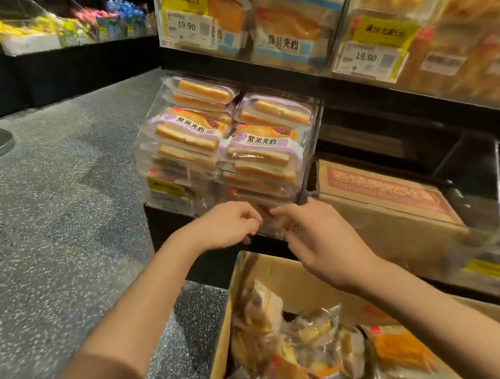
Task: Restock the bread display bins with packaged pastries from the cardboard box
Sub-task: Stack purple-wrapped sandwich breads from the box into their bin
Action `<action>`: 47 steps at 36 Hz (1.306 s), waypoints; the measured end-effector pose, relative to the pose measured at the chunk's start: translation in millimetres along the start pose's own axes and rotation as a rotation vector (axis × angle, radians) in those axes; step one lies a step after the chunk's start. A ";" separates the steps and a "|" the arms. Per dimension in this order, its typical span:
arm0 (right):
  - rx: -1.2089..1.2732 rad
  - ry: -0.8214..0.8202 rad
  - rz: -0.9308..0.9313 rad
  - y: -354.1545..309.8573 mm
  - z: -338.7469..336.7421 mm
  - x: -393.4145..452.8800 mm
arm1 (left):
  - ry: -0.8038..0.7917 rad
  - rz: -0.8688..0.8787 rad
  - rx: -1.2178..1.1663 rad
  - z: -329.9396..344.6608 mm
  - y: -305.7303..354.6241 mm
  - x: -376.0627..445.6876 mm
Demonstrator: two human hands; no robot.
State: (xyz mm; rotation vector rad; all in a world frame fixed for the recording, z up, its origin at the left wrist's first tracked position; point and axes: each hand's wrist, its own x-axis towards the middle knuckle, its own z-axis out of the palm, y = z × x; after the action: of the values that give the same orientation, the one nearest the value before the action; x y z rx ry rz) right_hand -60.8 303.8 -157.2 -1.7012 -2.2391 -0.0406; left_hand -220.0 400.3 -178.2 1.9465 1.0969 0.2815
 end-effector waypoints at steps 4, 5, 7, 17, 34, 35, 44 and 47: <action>-0.016 -0.180 0.186 12.8 2.4 -40.2 | -0.178 0.060 0.252 27.7 17.3 -3.2; -0.016 -0.226 0.235 16.6 4.4 -49.9 | -0.218 0.069 0.301 34.8 21.9 -5.6; 0.005 -0.289 0.306 24.7 9.9 -69.6 | -0.295 0.089 0.373 51.1 28.3 -8.7; 0.200 -0.574 0.458 53.5 59.0 -144.0 | -0.613 0.185 0.589 118.8 38.5 -12.7; 0.384 -0.742 0.623 47.3 121.6 -155.8 | -0.727 0.091 0.667 144.1 25.6 -7.3; 0.405 -0.723 0.648 48.4 121.7 -154.6 | -0.735 0.089 0.672 143.9 24.3 -6.9; 1.065 -0.517 0.867 52.3 94.8 -147.0 | -0.623 0.085 0.629 136.6 17.0 -3.3; 1.292 -0.373 0.933 59.5 90.8 -156.3 | -0.553 0.040 0.539 135.8 20.5 -3.9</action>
State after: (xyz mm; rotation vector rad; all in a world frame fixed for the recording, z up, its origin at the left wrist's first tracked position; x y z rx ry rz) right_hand 10.0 195.0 -296.2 -1.6800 -0.8463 1.5951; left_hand -135.0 314.6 -243.7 2.3109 0.8072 -0.5622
